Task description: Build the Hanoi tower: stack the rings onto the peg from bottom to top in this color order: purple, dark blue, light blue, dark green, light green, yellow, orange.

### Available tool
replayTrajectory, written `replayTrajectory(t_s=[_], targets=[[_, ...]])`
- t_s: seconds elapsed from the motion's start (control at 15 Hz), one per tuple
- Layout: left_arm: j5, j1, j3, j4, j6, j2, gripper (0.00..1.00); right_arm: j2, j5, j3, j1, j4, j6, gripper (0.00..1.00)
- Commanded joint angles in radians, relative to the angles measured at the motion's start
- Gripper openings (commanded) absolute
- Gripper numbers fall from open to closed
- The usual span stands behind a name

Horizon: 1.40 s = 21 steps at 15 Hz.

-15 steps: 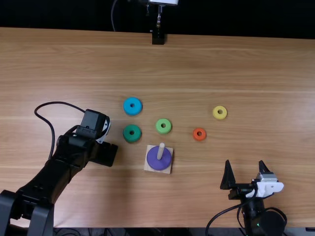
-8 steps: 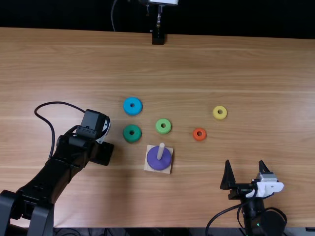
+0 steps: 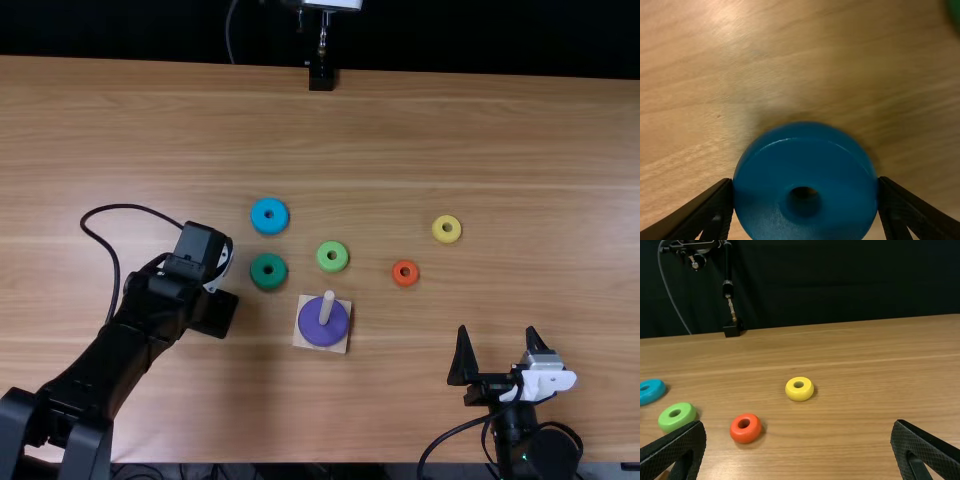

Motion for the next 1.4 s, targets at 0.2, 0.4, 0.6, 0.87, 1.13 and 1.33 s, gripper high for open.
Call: replayTrajectory(t_s=[0.2, 0.4, 0.6, 0.87, 1.13, 1.33], targets=[[0.004, -0.017, 0.219, -0.171, -0.007, -0.001, 0.0, -0.013, 0.0, -0.015, -0.014, -0.011, 0.001, 1.0], [0.011, -0.026, 0.36, -0.416, -0.013, 0.004, 0.0, -0.013, 0.0, -0.015, -0.014, -0.009, 0.001, 1.0], [0.013, -0.061, 0.487, -0.499, -0.063, 0.008, 0.0, -0.013, 0.0, -0.015, -0.014, -0.011, 0.001, 1.0], [0.013, -0.141, 0.628, -0.567, -0.155, 0.016, 0.0, -0.013, 0.0, -0.015, -0.014, -0.011, 0.001, 1.0], [0.013, -0.225, 0.782, -0.718, -0.206, 0.07, 0.0, -0.013, 0.0, -0.015, -0.014, -0.009, 0.001, 1.0], [0.013, -0.279, 0.906, -0.747, -0.252, 0.135, 0.0, -0.013, 0.0, -0.015, -0.014, -0.011, 0.001, 1.0]])
